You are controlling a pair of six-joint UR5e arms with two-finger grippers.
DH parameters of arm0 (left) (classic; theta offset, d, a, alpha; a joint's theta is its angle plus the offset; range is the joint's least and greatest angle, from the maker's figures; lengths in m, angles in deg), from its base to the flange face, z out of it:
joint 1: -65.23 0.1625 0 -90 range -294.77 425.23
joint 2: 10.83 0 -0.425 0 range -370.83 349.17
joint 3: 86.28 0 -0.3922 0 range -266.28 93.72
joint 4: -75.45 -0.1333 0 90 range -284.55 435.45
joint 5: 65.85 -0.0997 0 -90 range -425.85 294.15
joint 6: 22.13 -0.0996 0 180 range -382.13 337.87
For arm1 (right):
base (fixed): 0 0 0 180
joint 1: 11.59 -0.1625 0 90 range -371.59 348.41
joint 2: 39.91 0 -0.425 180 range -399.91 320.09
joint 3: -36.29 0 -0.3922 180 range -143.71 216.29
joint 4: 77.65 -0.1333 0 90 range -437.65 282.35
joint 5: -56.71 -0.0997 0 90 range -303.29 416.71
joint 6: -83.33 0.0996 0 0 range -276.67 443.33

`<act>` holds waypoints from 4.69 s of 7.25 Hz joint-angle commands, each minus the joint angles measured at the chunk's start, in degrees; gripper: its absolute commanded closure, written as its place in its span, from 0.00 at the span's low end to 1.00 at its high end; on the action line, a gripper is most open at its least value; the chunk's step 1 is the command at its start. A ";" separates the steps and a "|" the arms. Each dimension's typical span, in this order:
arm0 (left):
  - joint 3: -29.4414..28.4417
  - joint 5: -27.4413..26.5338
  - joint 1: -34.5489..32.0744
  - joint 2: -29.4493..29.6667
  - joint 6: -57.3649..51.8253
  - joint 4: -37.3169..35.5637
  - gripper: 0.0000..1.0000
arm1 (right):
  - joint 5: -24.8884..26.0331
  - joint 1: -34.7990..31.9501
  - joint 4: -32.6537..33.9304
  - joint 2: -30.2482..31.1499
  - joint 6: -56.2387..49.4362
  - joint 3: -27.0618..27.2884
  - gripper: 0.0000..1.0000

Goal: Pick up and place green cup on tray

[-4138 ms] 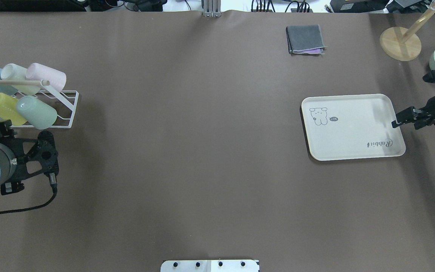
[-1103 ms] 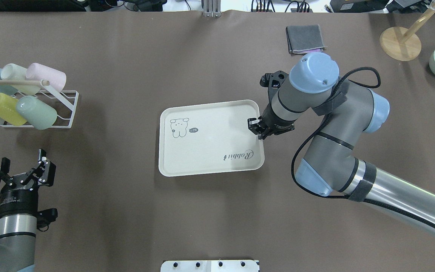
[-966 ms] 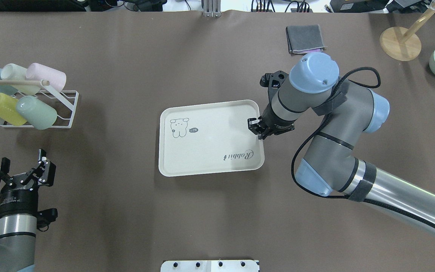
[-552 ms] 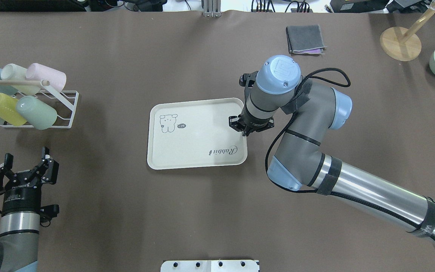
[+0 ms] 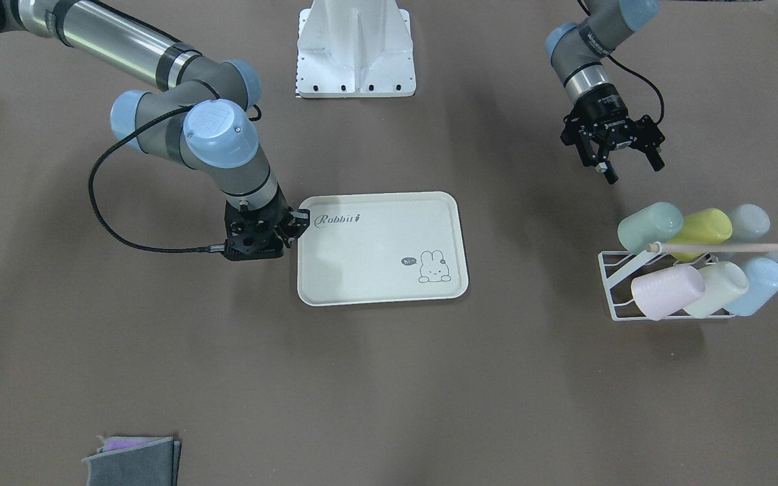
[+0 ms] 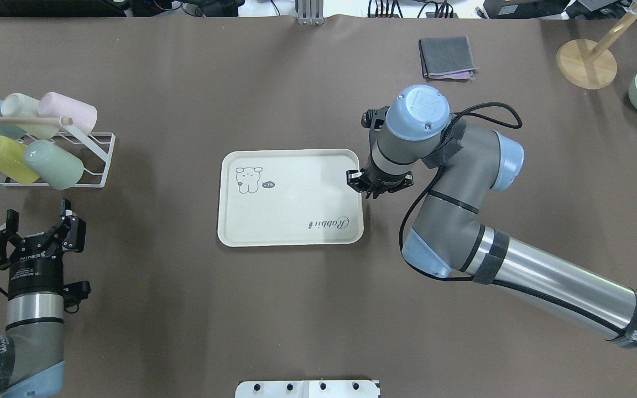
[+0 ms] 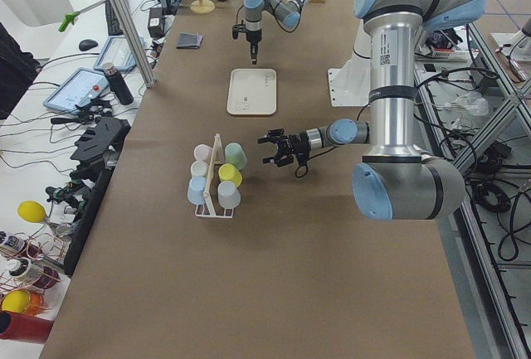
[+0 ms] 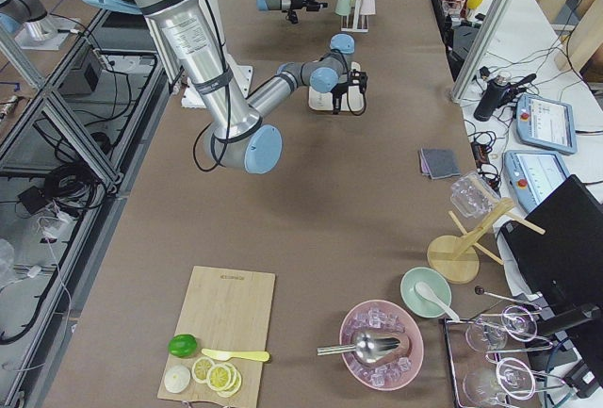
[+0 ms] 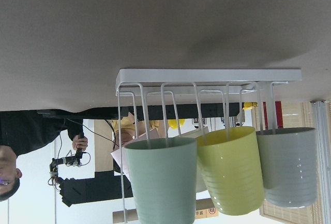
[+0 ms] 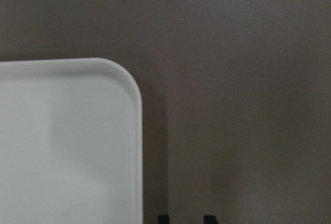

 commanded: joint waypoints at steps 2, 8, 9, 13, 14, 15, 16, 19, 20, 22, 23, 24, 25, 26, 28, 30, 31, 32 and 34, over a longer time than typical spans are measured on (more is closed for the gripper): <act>-4.42 -3.18 -2.53 3.80 0.08 0.16 0.02 | -11.34 -14.68 0.27 8.65 -14.66 4.29 0.00; -5.84 -3.21 -4.90 4.87 0.08 0.25 0.02 | -19.03 -46.08 0.45 38.96 -70.11 10.28 0.00; -6.10 -3.12 -4.91 4.96 0.08 0.25 0.02 | -18.95 -48.39 0.97 42.75 -71.48 11.58 0.00; -8.21 -3.03 -5.61 6.54 -0.01 0.42 0.02 | -16.42 -56.76 16.88 46.40 -70.80 16.35 0.00; -8.65 -3.03 -5.70 6.71 0.08 0.42 0.02 | -12.05 -56.76 16.88 45.87 -70.88 16.34 0.00; -8.82 -3.12 -5.87 6.98 0.08 0.42 0.02 | -10.96 -56.76 17.05 45.69 -70.88 15.82 0.00; -9.44 -3.38 -6.22 7.50 0.08 0.60 0.02 | -11.04 -56.76 16.19 45.69 -70.62 15.73 0.00; -9.70 -2.86 -6.84 7.59 0.08 0.86 0.03 | -11.82 -56.76 16.79 45.16 -68.18 16.25 0.00; -9.88 -2.68 -7.19 7.59 0.17 0.95 0.03 | -13.22 -56.76 16.79 45.16 -66.15 16.08 0.00; -10.32 -1.10 -8.24 7.68 0.17 1.92 0.03 | -15.15 -56.76 16.71 45.16 -60.98 16.17 0.00; -10.49 -1.01 -8.77 7.86 0.17 2.09 0.03 | -16.04 -56.76 16.36 45.16 -58.95 16.34 0.00; -10.84 -1.10 -8.77 8.03 0.17 2.27 0.03 | -15.96 -56.67 16.18 44.90 -59.36 16.08 0.00; -11.98 -1.10 -8.86 9.08 0.08 2.27 0.03 | -15.96 -56.67 16.26 44.20 -59.45 15.91 0.00; -12.60 -1.10 -9.04 9.70 0.08 2.27 0.03 | -16.05 -56.06 16.27 44.02 -59.54 15.90 0.00; -13.22 -1.10 -9.47 10.23 0.08 2.36 0.03 | -15.78 -54.74 16.18 44.02 -59.45 15.82 0.00; -13.31 -1.10 -9.74 10.32 0.08 2.36 0.03 | -15.52 -53.77 16.27 43.06 -59.46 15.73 0.00; -13.31 -1.01 -10.09 10.32 0.17 2.45 0.03 | -15.61 -53.77 16.27 42.97 -59.45 15.55 0.00; -13.48 -0.92 -10.44 10.32 0.17 3.40 0.04 | -15.69 -53.60 16.27 42.88 -59.54 15.47 0.00; -13.75 -0.92 -10.62 10.32 0.08 3.41 0.23 | -15.70 -53.59 16.27 42.88 -59.28 15.46 0.00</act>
